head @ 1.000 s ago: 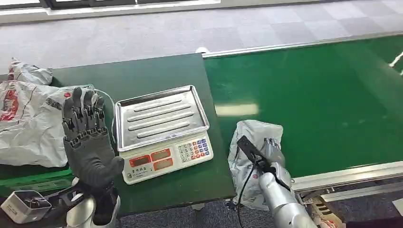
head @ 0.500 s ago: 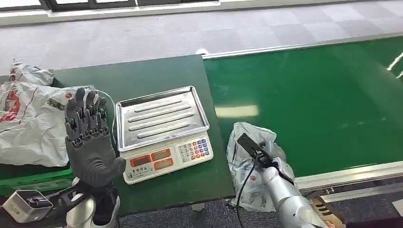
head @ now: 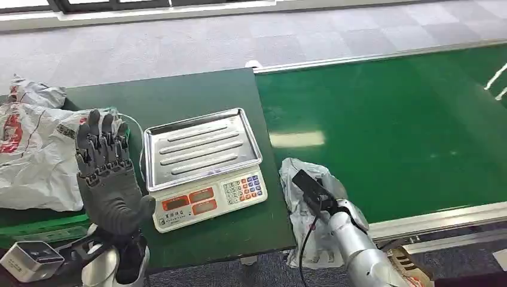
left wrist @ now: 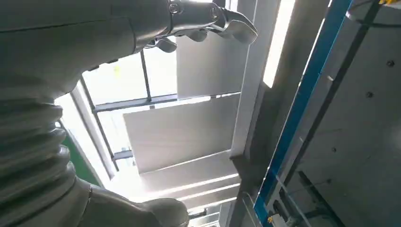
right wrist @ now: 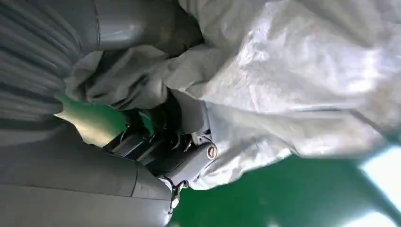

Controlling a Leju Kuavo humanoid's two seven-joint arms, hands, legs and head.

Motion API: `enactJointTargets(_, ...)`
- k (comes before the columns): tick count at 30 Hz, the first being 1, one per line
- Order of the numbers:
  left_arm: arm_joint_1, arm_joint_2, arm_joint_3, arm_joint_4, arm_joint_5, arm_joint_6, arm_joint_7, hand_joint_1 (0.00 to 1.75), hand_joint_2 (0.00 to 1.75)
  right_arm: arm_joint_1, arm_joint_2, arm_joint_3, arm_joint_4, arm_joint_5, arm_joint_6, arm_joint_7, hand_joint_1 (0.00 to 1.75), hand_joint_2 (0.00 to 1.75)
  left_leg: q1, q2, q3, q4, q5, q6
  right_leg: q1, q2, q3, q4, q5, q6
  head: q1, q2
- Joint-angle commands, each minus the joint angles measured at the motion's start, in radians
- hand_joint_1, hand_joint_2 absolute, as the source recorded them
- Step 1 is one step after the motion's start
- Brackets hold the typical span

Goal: Moved the parcel from conveyor to table for the left to box.

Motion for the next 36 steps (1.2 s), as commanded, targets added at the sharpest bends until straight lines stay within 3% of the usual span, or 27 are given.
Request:
enactJointTargets(1, -0.036, -0.030, 0.057, 0.015, -0.004, 0.007, 0.003, 0.00, 1.75, 0.013, 0.020, 0.091, -0.088, -0.044, 0.019, -0.005, 1.75, 1.75, 0.000, -0.003, -0.001, 0.000, 0.001, 0.001, 0.000, 0.000, 0.000, 0.000, 0.000, 0.000, 0.000, 0.000)
enactJointTargets(12, -0.036, -0.030, 0.056, 0.015, -0.004, 0.007, 0.003, 0.00, 1.75, 0.014, 0.019, 0.093, -0.086, -0.048, 0.018, -0.006, 1.75, 1.75, 0.000, -0.003, -0.001, -0.001, 0.001, 0.002, 0.000, 0.001, -0.001, -0.001, 0.001, -0.001, 0.000, 0.000)
enactJointTargets(13, -0.034, -0.031, 0.057, 0.008, -0.004, 0.012, 0.003, 0.00, 1.75, 0.020, 0.022, 0.105, -0.109, -0.085, -0.022, -0.068, 1.75, 1.75, 0.000, -0.002, -0.002, 0.000, 0.000, 0.001, 0.000, 0.001, -0.001, 0.000, 0.000, 0.000, 0.000, 0.000)
enactJointTargets(14, -0.027, -0.034, 0.060, -0.007, -0.006, 0.026, 0.003, 0.00, 1.75, 0.035, 0.048, 0.103, -0.214, -0.156, -0.096, -0.137, 1.75, 1.75, 0.000, -0.003, -0.001, -0.001, 0.001, 0.001, 0.000, 0.001, -0.001, -0.001, 0.001, -0.001, 0.000, 0.000)
enactJointTargets(19, 0.002, -0.041, 0.057, -0.033, -0.005, 0.033, 0.003, 0.00, 1.75, 0.232, 0.093, 0.263, -0.941, -0.370, -0.198, -0.032, 1.75, 1.75, -0.001, -0.002, -0.005, 0.001, 0.000, 0.002, -0.001, 0.002, -0.005, 0.002, 0.000, -0.001, 0.000, 0.000)
enactJointTargets(22, 0.008, -0.047, 0.051, -0.021, -0.005, 0.017, 0.003, 0.00, 1.75, 0.297, 0.106, 0.273, -1.151, -0.408, -0.323, -0.038, 1.75, 1.75, -0.002, -0.006, -0.006, 0.001, 0.000, 0.001, -0.002, -0.003, -0.004, 0.002, -0.001, 0.000, 0.000, 0.000)
enactJointTargets(25, 0.002, -0.050, 0.043, -0.002, -0.004, 0.005, 0.003, 0.00, 1.75, 0.343, 0.120, 0.264, -1.264, -0.408, -0.450, -0.070, 1.75, 1.75, -0.001, -0.007, -0.005, 0.000, 0.000, 0.002, -0.001, -0.002, -0.003, 0.000, -0.001, 0.000, 0.000, 0.000)
enactJointTargets(26, -0.006, -0.049, 0.030, 0.018, -0.002, -0.007, 0.005, 0.00, 1.75, 0.374, 0.134, 0.266, -1.321, -0.429, -0.570, -0.128, 1.75, 1.75, -0.001, -0.007, -0.005, 0.000, 0.000, 0.002, -0.001, -0.003, -0.004, 0.001, -0.001, 0.000, 0.000, 0.000)
enactJointTargets(32, -0.013, -0.049, 0.014, 0.032, 0.001, -0.004, 0.003, 0.00, 1.75, 0.419, 0.133, 0.278, -1.376, -0.450, -0.607, -0.137, 1.75, 1.75, -0.001, -0.008, -0.004, -0.001, 0.000, 0.003, 0.000, -0.003, -0.001, -0.002, -0.001, 0.000, 0.000, 0.000)
enactJointTargets(36, -0.043, -0.008, -0.014, 0.082, 0.016, 0.016, 0.003, 0.00, 1.75, 0.397, 0.144, 0.259, -1.344, -0.465, -0.607, -0.154, 1.75, 1.75, -0.001, -0.006, -0.004, -0.001, 0.000, 0.003, -0.001, -0.003, -0.002, -0.001, 0.000, 0.000, 0.000, 0.000)
